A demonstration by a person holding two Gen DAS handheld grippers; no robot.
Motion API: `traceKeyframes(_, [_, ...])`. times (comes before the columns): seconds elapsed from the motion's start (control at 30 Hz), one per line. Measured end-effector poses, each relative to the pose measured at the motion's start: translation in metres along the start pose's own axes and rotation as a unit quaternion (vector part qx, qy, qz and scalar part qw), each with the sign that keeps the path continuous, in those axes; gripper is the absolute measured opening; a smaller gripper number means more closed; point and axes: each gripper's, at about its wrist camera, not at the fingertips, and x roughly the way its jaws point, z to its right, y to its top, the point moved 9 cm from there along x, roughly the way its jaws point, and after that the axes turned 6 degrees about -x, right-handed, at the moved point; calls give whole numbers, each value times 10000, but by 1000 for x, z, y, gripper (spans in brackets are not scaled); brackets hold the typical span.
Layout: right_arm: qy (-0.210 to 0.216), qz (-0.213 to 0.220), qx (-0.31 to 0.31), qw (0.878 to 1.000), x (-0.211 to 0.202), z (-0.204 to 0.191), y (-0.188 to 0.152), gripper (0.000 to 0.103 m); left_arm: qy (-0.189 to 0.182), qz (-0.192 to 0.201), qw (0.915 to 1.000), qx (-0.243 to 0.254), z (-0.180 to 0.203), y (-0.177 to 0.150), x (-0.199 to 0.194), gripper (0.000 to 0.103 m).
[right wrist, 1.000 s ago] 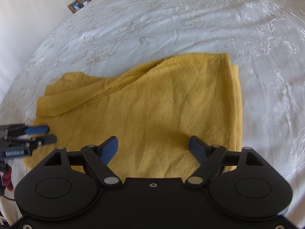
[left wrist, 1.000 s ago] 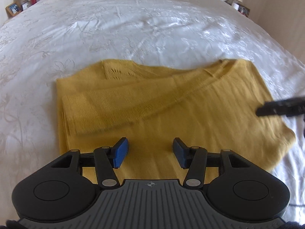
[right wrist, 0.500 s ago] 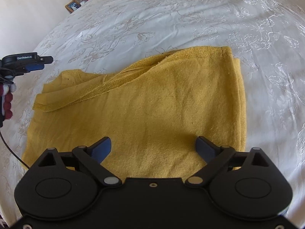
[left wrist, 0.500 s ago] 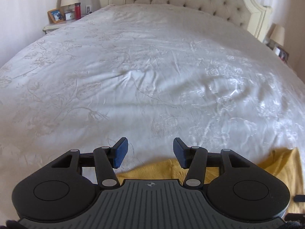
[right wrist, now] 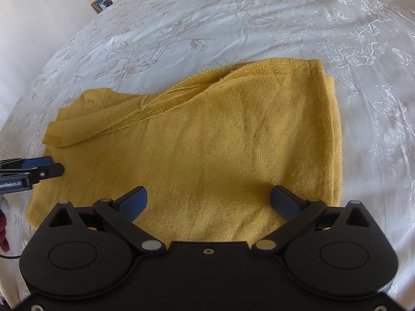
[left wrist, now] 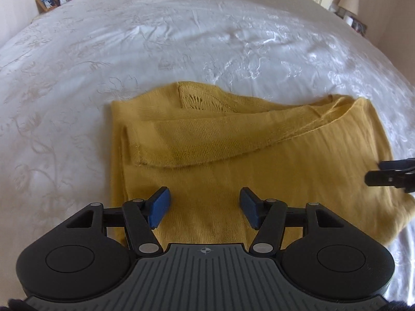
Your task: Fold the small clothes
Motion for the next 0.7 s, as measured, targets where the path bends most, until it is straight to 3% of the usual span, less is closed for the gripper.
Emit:
traceKeyframes(0.23, [2, -12, 16, 10000, 0, 1, -1, 102, 292, 466, 9971, -518, -30, 71, 28, 58])
traceKeyframes(0.4, [1, -8, 37, 10000, 0, 1, -1, 102, 391, 735, 9924, -904, -51, 109, 19, 58])
traceKeyframes(0.53, [19, 23, 98, 9999, -4, 3, -1, 102, 149, 658, 9941, -853, -49, 94, -2, 59])
traceKeyframes(0.7, [23, 140, 305, 9994, -22, 11, -3, 102, 108, 249, 9977, -620, -44, 35, -27, 60])
